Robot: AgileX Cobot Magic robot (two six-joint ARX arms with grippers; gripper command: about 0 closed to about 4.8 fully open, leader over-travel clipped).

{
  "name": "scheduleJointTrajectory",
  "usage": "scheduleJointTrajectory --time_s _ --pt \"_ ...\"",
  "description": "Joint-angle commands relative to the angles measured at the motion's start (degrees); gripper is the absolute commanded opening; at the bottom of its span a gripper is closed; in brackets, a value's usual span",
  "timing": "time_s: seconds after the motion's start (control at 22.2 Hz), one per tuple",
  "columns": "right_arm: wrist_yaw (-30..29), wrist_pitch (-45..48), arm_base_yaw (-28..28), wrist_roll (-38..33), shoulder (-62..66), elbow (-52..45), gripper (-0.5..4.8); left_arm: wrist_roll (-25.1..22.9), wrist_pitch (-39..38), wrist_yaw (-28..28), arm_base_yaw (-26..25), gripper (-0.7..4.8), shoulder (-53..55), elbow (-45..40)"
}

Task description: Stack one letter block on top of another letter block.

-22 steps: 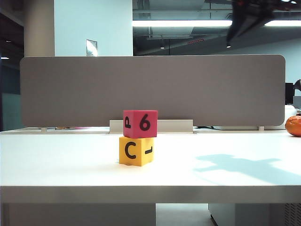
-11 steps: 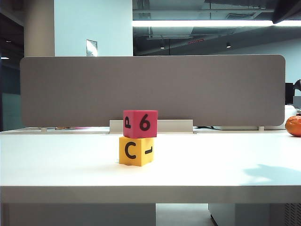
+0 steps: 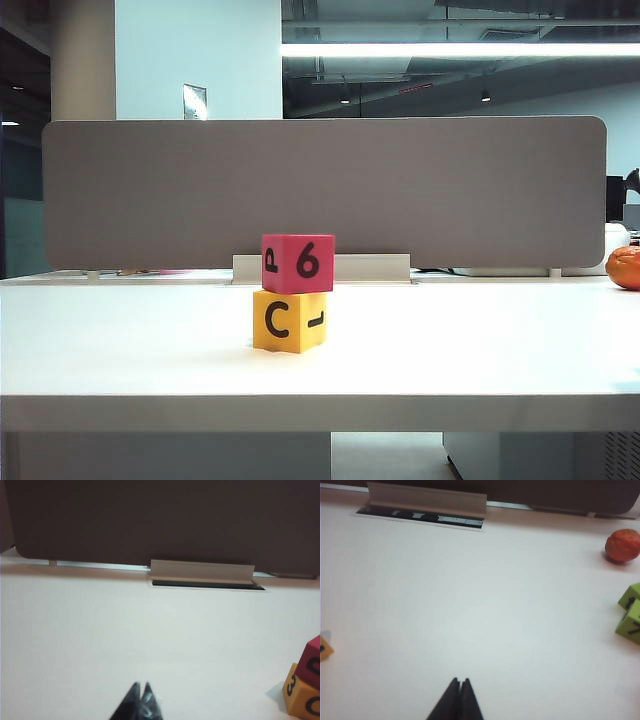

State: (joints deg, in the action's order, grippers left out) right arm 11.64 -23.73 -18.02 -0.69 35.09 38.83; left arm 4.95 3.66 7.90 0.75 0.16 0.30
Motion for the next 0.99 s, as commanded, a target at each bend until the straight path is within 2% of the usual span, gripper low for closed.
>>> scheduleJointTrajectory --time_s 0.05,0.45,0.68,0.99 --pt "0.28 -0.02 -0.07 -0.42 -3.63 -3.08 -0.06 -0.02 1.01 -0.2 -0.09 -0.06 0.07 0.24" --pt "1.55 -0.07 -0.11 -1.29 -17.38 -9.18 -0.06 -0.02 1.14 -0.2 -0.09 -0.06 0.07 0.22" --pt "3.72 0.15 -0.13 -9.68 -21.42 -11.67 -0.06 -0.02 1.11 -0.17 -0.09 -0.06 0.07 0.22" --pt "6.56 1.92 -0.15 -10.58 -29.51 -18.47 -0.06 -0.02 1.14 -0.17 -0.09 -0.06 0.07 0.22"
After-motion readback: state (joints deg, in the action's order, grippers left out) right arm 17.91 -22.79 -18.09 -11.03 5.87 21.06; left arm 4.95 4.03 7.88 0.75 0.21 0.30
